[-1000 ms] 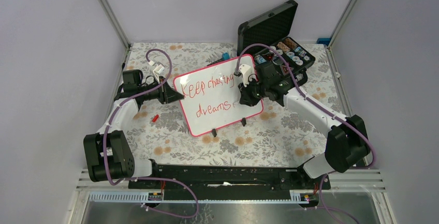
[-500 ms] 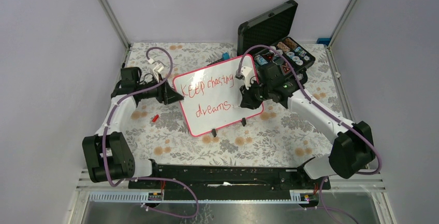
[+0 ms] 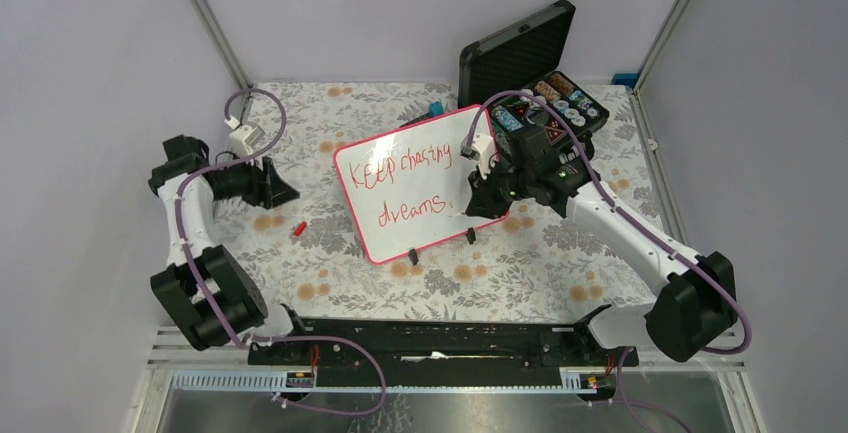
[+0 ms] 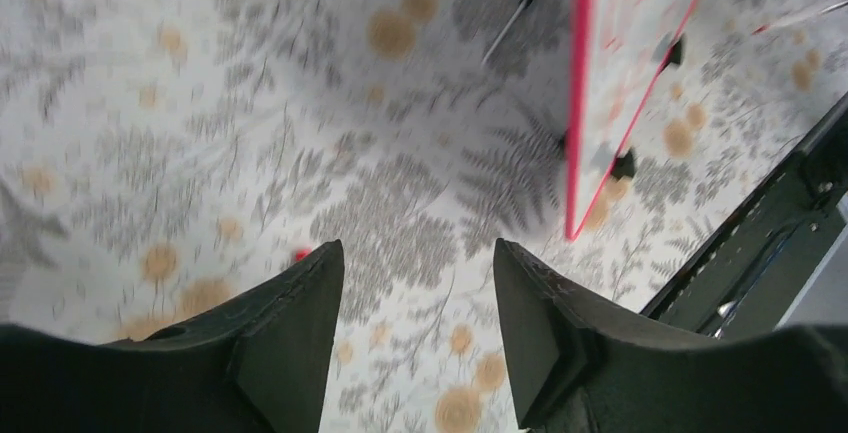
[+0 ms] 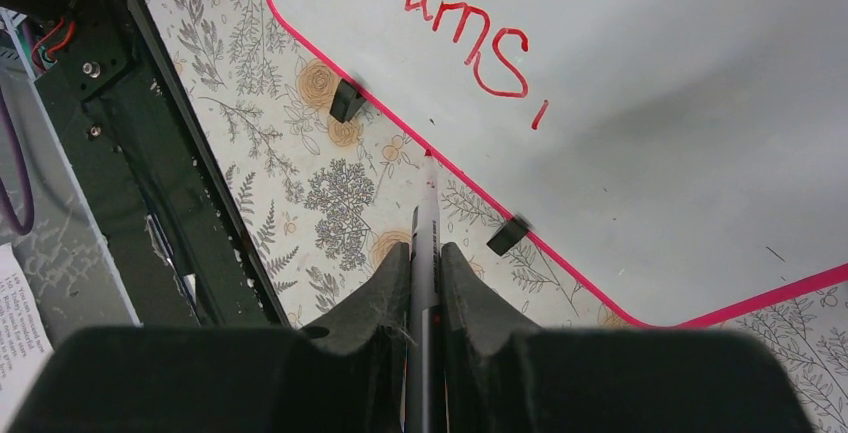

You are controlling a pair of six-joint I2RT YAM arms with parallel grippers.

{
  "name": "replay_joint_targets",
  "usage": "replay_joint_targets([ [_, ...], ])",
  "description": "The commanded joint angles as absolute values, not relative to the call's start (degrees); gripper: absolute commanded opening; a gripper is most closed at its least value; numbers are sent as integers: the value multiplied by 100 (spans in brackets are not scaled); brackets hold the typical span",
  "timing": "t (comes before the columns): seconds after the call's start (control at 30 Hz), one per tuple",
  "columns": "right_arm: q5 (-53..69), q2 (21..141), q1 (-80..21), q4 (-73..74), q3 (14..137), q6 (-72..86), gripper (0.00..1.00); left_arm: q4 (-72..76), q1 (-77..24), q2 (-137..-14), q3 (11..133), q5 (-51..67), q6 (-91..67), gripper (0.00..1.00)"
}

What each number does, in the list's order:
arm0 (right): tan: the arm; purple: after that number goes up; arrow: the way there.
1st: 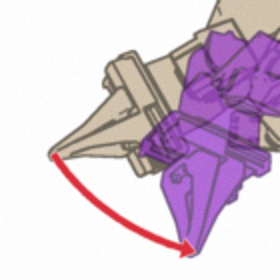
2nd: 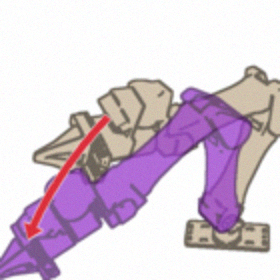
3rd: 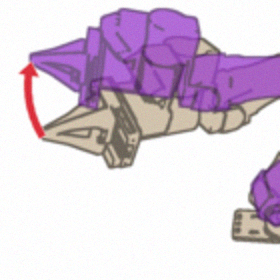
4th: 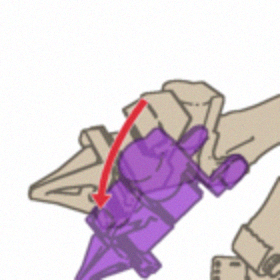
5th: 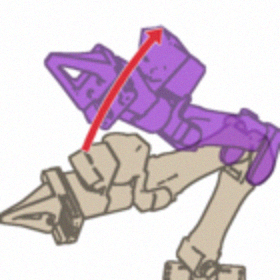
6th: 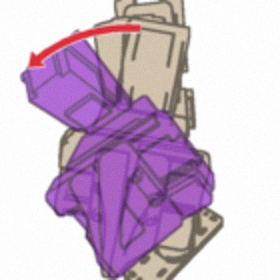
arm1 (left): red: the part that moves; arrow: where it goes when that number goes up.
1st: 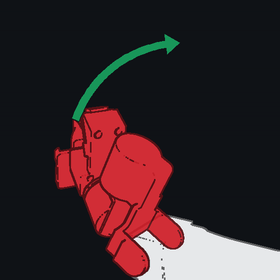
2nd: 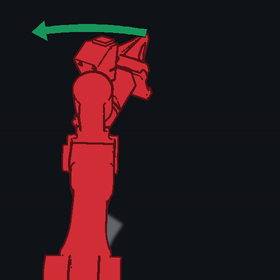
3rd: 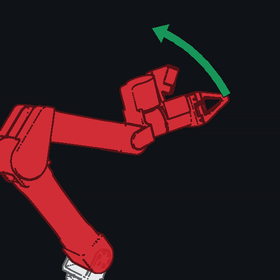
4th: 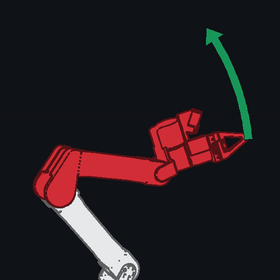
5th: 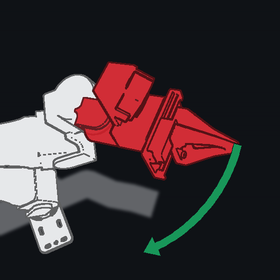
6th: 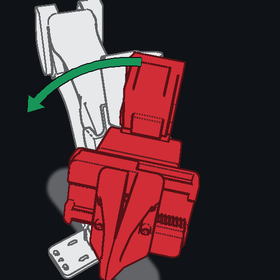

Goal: Write a sentence on the whiteboard
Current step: Pick up the pen cap from the center of the board.

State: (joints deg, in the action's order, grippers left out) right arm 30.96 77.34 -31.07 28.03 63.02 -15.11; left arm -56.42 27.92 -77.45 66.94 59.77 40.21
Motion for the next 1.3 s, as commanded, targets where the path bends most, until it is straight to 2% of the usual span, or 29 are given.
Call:
replay_joint_targets([
  [0.0, 3424, 7465, -3093, 2820, 6328, -1375, 0, -6583, 2964, -8018, 6790, 4964, 5161, 58],
  [0.17, 3803, 7501, -3098, 2795, 6446, -1161, 0, -6190, 2962, -7691, 5980, 4396, 5415, 58],
  [0.5, 3902, 7519, -3094, 2342, 6351, -817, 0, -5095, 2817, -7888, 5308, 3852, 5106, 53],
  [0.7, 3876, 7555, -3093, 2260, 6341, -783, 0, -4286, 2363, -7884, 4861, 3305, 4812, 50],
  [1.27, 3836, 7571, -3094, 2268, 6309, -796, 0, -3122, 1636, -8316, 4572, 2562, 4221, 44],
])
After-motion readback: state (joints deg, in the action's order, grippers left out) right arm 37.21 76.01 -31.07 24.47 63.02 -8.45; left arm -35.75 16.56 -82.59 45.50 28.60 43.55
